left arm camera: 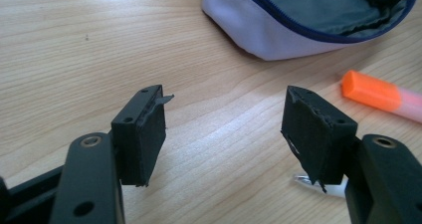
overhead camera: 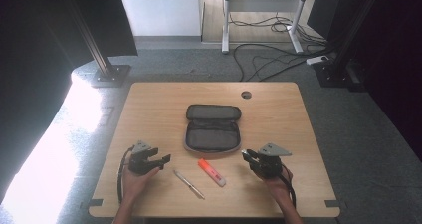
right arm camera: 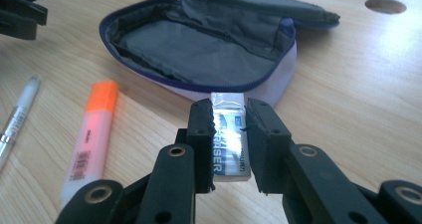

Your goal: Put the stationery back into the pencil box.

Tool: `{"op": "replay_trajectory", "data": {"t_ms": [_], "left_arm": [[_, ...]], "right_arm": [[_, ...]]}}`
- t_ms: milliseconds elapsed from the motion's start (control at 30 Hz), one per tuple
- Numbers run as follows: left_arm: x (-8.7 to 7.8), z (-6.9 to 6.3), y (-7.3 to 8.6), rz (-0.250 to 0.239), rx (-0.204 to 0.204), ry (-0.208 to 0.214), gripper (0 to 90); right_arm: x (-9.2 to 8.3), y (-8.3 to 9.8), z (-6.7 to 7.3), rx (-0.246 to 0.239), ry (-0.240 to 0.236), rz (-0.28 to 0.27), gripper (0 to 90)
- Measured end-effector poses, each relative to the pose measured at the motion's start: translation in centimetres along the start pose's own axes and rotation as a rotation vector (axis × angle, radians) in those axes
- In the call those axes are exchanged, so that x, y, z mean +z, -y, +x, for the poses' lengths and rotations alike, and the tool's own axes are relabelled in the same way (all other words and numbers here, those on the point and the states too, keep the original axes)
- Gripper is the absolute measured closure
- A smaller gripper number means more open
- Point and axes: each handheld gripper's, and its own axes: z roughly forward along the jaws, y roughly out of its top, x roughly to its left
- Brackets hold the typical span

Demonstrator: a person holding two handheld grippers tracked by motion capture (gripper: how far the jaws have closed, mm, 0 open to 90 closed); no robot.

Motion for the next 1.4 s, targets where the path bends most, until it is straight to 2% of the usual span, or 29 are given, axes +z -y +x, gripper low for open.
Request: {"op": "replay_trajectory", "data": {"t_ms": [300,533,700,1067,1167,1400], "left_arm": [[0.1,0.2,0.2,-0.001,0.001,0.006,34.5],[-0.3,-0.1,0.1,-0.013,0.008,0.014,34.4],[0.0,-0.5,0.0,0.001,0.036,0.017,34.3],[0.8,-0.6,0.0,0.015,0.036,0.052,34.2],[1.0,-0.6,-0.2,0.013,0.041,0.064,34.3],[0.8,-0.1,-0.6,0.001,0.037,0.084,34.0]], "right_arm": [[0.6,-0.5,0.2,-0.015,0.001,-0.003,72.8],[1.2,-1.7,0.5,-0.012,-0.008,-0.031,72.8],[1.6,-2.0,0.7,-0.015,-0.005,-0.033,72.8],[1.8,-2.8,0.3,0.013,0.016,-0.047,72.8],[2.4,-3.1,0.5,0.026,0.023,-0.048,72.8],[3.7,-4.2,0.9,0.018,0.039,-0.037,72.8]]}}
